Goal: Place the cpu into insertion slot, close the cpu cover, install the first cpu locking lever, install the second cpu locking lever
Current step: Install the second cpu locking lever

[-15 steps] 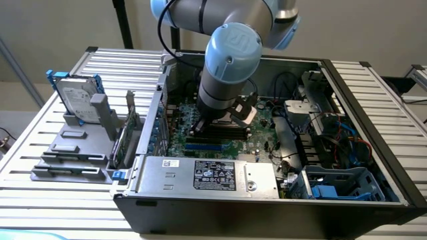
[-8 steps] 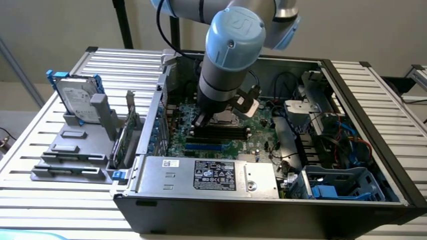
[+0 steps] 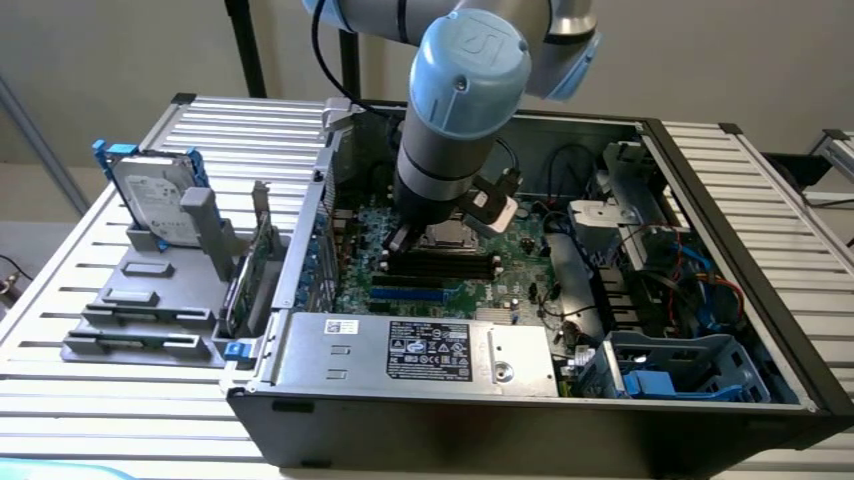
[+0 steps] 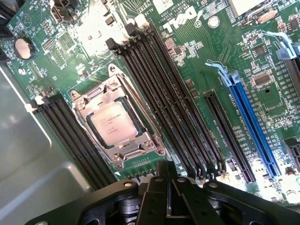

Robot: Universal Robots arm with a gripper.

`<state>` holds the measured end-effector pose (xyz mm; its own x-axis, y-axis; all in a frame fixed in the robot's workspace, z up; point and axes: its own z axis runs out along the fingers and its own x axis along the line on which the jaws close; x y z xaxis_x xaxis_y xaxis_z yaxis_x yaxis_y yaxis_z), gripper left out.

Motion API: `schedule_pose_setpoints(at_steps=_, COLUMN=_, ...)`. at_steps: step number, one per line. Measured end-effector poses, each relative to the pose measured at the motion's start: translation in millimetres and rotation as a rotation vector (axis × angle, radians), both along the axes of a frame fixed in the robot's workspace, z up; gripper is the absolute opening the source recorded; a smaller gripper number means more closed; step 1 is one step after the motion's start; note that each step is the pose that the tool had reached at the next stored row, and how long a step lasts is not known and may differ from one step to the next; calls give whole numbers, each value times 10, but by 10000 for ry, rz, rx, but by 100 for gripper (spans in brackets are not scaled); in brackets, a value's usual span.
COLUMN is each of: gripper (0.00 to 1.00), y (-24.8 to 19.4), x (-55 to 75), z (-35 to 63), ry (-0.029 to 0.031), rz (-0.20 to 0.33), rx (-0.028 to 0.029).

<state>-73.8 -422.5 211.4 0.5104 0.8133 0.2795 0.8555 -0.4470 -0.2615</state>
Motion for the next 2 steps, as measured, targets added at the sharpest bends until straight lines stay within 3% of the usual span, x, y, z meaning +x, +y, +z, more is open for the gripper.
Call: schedule_pose_setpoints(at_steps=2, gripper=11, y=0, x=0, z=0, ry=0, rz=0, rx=0)
